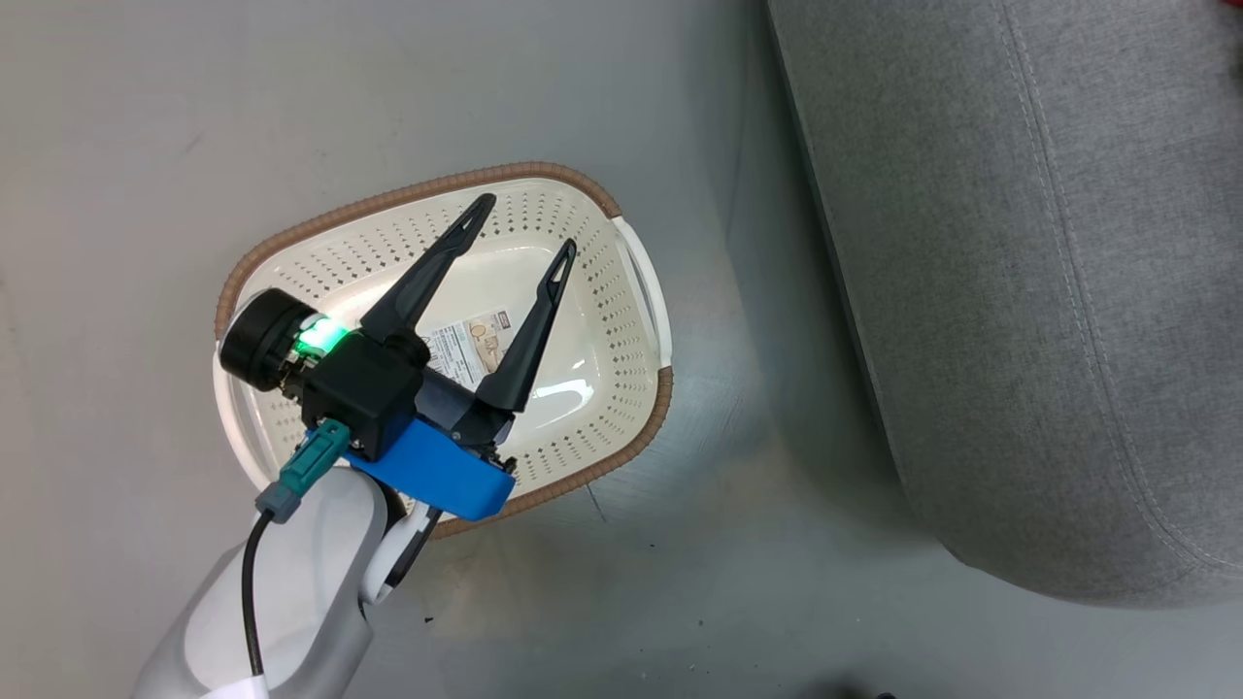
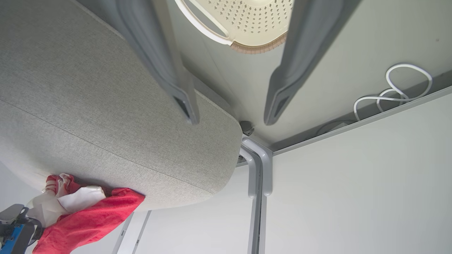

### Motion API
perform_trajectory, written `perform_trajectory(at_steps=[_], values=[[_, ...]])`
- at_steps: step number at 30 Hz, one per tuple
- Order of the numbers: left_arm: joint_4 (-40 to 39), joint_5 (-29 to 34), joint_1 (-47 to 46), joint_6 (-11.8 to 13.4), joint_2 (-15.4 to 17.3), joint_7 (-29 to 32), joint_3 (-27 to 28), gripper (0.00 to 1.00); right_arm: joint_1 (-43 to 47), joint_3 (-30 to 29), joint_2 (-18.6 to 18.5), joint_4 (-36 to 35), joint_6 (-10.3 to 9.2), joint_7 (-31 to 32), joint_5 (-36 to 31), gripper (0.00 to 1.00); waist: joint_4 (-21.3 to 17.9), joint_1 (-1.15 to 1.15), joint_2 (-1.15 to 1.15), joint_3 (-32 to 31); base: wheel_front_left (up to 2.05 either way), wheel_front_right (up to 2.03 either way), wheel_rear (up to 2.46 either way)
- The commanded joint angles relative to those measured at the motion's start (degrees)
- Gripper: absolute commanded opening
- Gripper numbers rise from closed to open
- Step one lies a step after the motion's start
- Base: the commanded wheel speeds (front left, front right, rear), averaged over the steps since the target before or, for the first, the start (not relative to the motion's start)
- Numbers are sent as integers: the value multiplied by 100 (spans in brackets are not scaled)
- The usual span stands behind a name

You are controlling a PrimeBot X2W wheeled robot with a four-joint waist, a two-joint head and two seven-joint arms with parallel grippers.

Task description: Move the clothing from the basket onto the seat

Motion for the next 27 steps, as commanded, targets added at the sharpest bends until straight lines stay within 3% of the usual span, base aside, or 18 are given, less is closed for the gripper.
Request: perform_trajectory(at_steps=[1,5,7,8,10,11,27], values=[[1,17,-71,-10,-1,-26,24,100,81,-37,31,-41,1,-31,-57,0,-12,-1,0,-14,0,0,0],[17,11,-76,-10,-16,-26,-13,100,181,-213,176,-125,1,-31,-288,0,-44,-1,0,-72,0,0,0],[39,-4,-82,-10,-41,-26,-37,100,208,-212,252,-88,1,-31,-398,36,-48,-1,0,-138,0,0,0],[52,-19,-79,-10,-54,-26,-44,100,205,-192,271,-83,1,-31,-426,47,-46,-1,0,-177,0,0,0],[91,-53,-29,-10,-77,-26,-50,100,259,-148,299,-47,1,-21,-483,92,-40,-1,0,-301,0,0,0],[102,-52,4,-10,-88,-26,-39,100,304,-110,313,-36,1,-14,-514,100,-34,-1,0,-377,0,0,0],[486,-324,1255,-10,-607,-26,529,100,1454,931,614,-115,1,210,-455,100,108,-1,0,-2316,0,0,0]])
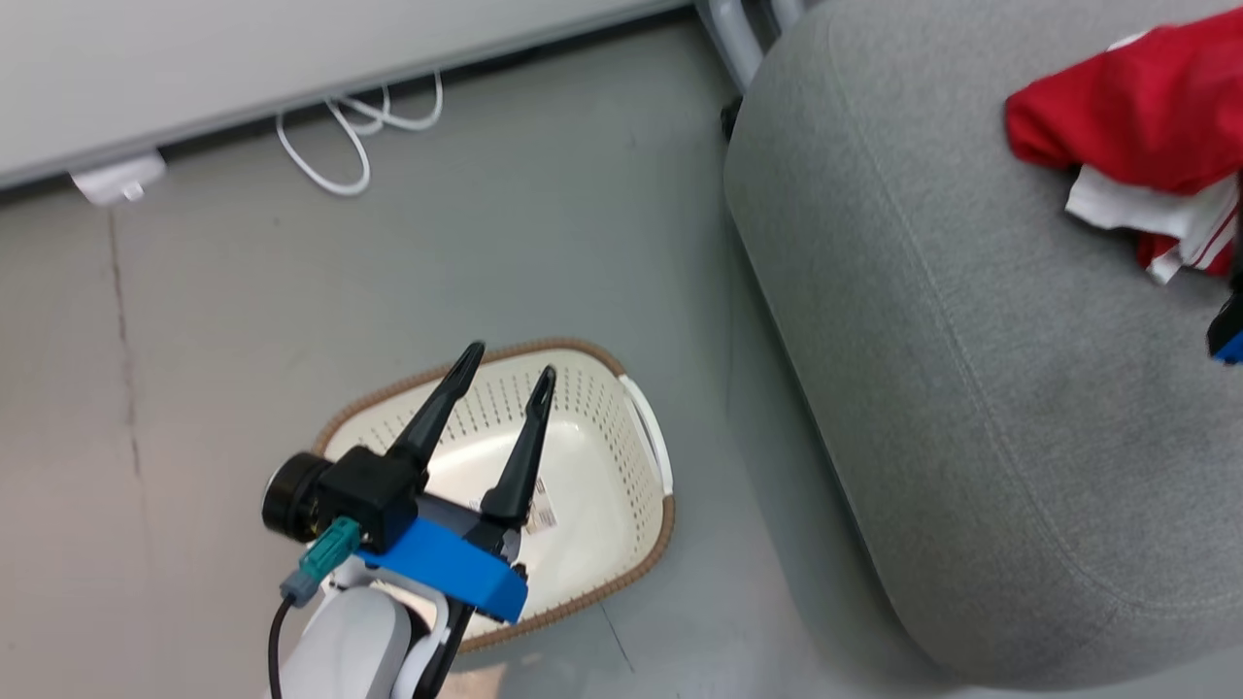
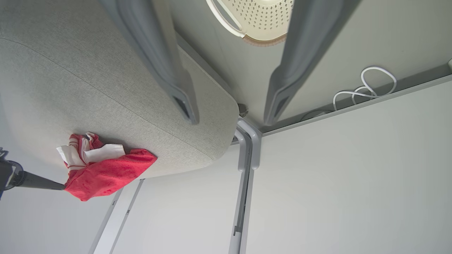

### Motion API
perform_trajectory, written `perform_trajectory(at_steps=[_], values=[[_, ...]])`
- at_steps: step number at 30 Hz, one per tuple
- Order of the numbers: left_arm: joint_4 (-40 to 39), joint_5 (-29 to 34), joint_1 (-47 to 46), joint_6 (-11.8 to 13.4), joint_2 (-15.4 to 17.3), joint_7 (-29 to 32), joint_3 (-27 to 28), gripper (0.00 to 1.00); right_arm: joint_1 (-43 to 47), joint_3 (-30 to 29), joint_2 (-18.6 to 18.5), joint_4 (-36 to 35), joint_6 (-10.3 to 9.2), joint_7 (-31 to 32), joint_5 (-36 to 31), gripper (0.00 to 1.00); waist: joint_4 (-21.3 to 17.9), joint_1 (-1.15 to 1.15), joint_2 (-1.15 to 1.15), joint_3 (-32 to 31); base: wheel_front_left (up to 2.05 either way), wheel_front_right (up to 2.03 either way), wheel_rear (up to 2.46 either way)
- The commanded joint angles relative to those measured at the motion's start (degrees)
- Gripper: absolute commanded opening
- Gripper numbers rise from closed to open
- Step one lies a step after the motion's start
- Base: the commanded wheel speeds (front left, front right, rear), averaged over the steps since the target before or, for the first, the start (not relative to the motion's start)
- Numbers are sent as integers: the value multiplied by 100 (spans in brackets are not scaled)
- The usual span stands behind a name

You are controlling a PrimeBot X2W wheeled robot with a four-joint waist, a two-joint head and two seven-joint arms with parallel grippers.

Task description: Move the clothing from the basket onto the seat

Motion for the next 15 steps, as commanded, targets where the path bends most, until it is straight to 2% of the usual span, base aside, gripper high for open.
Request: perform_trajectory(at_steps=[1,8,15], values=[[49,-27,250,-10,-60,-26,122,100,315,111,77,-72,1,-1,97,100,110,0,0,-640,0,0,0],[92,-65,889,-10,-255,-26,508,100,1187,474,189,-505,1,-22,199,100,397,0,0,-1317,0,0,0],[94,-39,1362,-10,-394,-26,910,100,2044,680,470,-1209,1,-36,259,100,697,0,0,-1743,0,0,0]])
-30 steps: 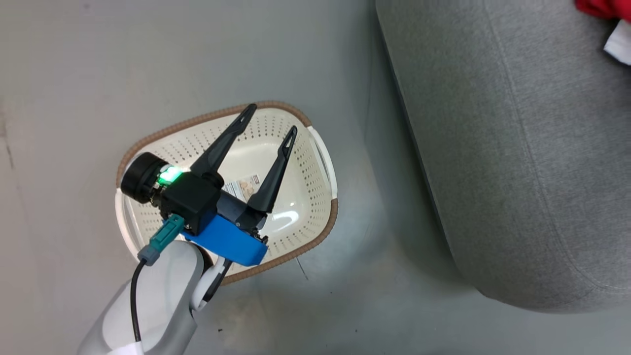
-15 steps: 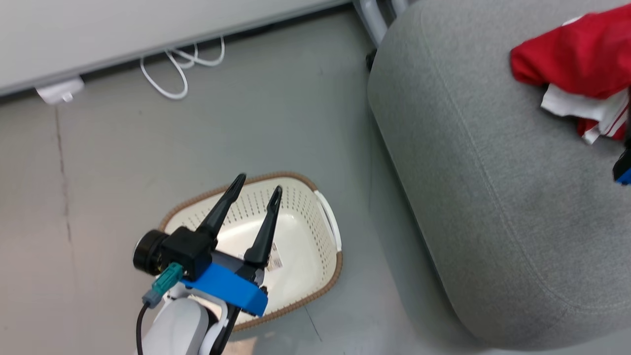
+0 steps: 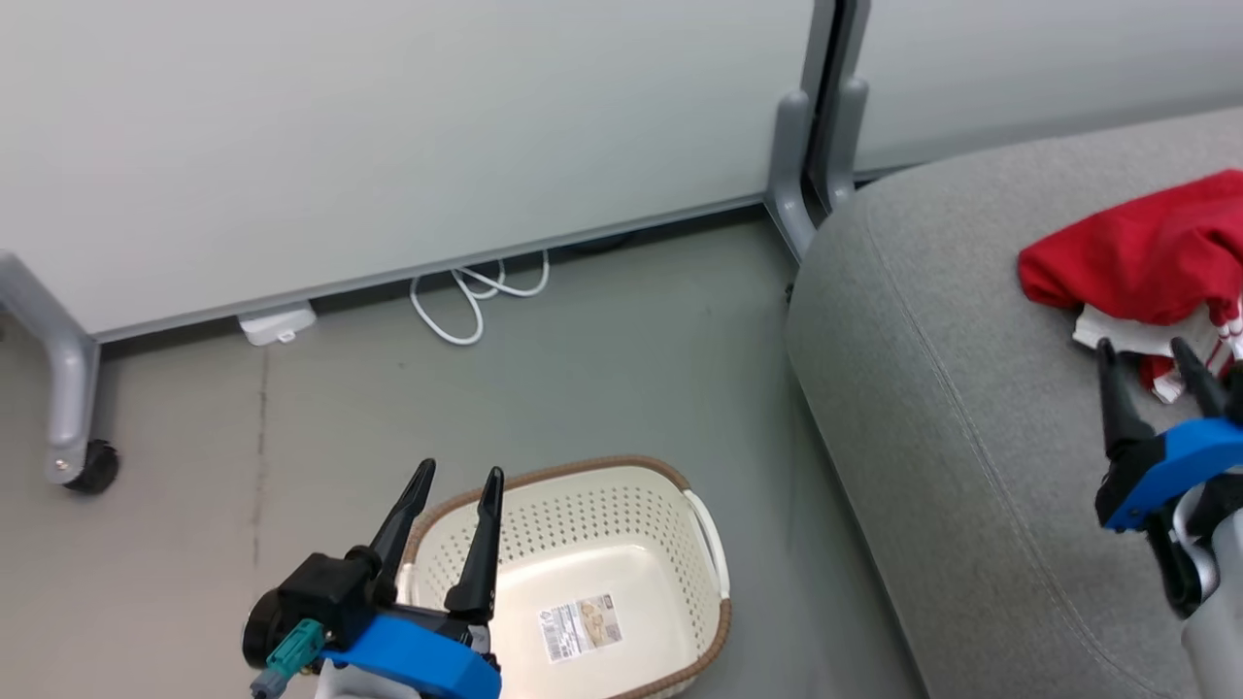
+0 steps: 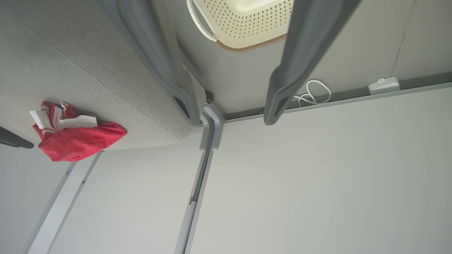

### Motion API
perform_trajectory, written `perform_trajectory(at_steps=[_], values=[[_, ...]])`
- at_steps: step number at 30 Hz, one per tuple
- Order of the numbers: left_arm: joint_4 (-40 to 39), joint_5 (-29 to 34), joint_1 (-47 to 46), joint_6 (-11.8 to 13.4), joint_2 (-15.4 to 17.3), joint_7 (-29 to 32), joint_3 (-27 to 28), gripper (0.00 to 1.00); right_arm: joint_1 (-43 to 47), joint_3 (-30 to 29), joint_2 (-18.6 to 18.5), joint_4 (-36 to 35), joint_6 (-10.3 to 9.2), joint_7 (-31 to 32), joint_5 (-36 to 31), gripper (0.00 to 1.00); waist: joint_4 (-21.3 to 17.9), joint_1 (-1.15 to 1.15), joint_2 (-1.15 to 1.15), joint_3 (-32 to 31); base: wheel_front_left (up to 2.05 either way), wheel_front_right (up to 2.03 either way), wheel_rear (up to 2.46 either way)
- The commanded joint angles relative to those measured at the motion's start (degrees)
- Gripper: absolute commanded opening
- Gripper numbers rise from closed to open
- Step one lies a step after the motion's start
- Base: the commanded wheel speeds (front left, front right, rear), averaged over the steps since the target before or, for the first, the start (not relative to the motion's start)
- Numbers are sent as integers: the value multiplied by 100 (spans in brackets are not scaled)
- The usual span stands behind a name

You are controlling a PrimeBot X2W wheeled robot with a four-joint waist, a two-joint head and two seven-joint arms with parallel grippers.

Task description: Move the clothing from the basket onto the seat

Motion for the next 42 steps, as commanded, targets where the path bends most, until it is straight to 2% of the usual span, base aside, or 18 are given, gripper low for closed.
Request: perform_trajectory(at_steps=[1,11,14,20,26,42], values=[[1,23,144,-10,-36,-26,131,100,290,62,99,-290,1,-31,-14,100,247,1,0,-267,0,0,0],[19,133,513,-11,-123,-26,767,100,1270,145,692,-1690,1,57,-218,100,495,1,0,-502,0,0,0],[43,182,608,-11,-172,-26,1045,100,1624,86,1014,-2209,1,162,-347,100,575,1,0,-545,0,0,0],[121,266,730,-11,-262,-26,1440,100,2180,77,1437,-2793,1,371,-463,100,677,1,0,-581,0,0,0],[186,307,718,-11,-293,-26,1459,100,2398,144,1558,-3081,1,493,-514,100,735,1,0,-541,0,0,0],[285,285,751,-11,-310,-26,1423,100,2498,131,1640,-3325,1,623,-558,100,762,1,0,-515,0,0,0]])
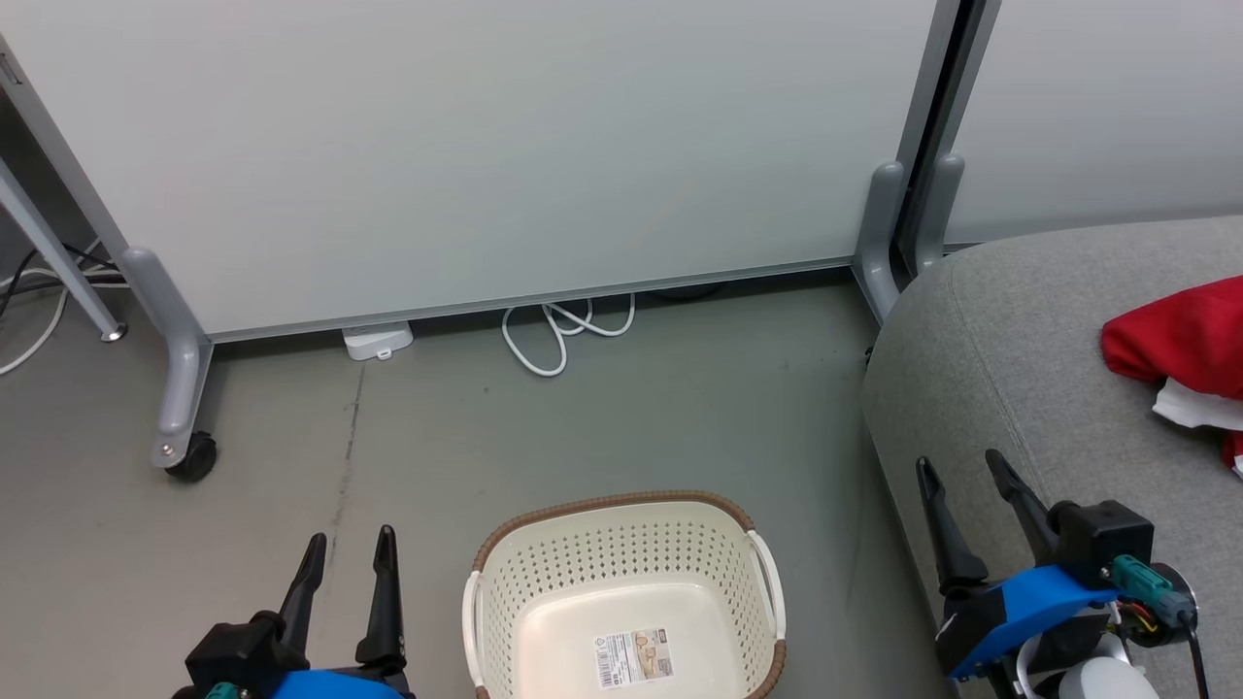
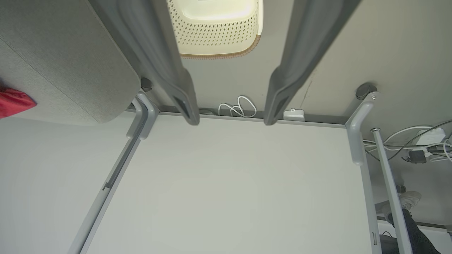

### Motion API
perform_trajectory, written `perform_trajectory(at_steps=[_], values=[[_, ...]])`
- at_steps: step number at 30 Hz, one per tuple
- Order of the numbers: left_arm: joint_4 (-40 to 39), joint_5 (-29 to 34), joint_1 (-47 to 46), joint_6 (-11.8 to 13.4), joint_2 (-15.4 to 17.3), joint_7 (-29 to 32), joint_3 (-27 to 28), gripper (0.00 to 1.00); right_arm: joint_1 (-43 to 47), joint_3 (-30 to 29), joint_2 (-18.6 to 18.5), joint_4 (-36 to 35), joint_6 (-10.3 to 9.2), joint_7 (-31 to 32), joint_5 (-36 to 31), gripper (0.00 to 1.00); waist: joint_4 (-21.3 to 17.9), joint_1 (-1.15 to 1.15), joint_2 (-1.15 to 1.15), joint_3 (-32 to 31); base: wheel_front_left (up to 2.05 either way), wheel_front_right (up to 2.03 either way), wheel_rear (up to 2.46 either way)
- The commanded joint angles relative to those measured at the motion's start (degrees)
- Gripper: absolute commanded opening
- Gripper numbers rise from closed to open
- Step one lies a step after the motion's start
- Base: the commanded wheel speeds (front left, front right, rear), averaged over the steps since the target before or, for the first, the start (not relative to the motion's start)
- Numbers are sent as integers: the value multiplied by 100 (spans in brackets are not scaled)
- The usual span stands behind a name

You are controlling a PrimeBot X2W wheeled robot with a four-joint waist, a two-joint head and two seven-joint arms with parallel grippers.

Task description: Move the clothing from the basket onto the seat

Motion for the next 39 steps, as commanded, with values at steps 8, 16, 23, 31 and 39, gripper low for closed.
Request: perform_trajectory(at_steps=[8,16,23,31,39], values=[[62,-49,51,-11,37,-26,-19,100,99,11,39,-20,1,-2,43,100,-27,0,0,-36,0,0,0],[360,-57,136,0,-19,34,-57,0,146,19,33,301,0,11,24,0,-34,0,0,-43,0,0,0],[278,-763,48,-1,-37,239,61,0,108,-72,34,272,0,169,845,0,-42,0,0,-38,0,0,0],[192,-1498,-48,-2,-56,454,187,0,118,-111,36,188,0,281,1720,0,-51,0,0,-32,0,0,0],[115,-2168,-136,-4,-73,651,300,0,113,-160,38,125,0,397,2512,0,-60,0,0,-26,0,0,0]])
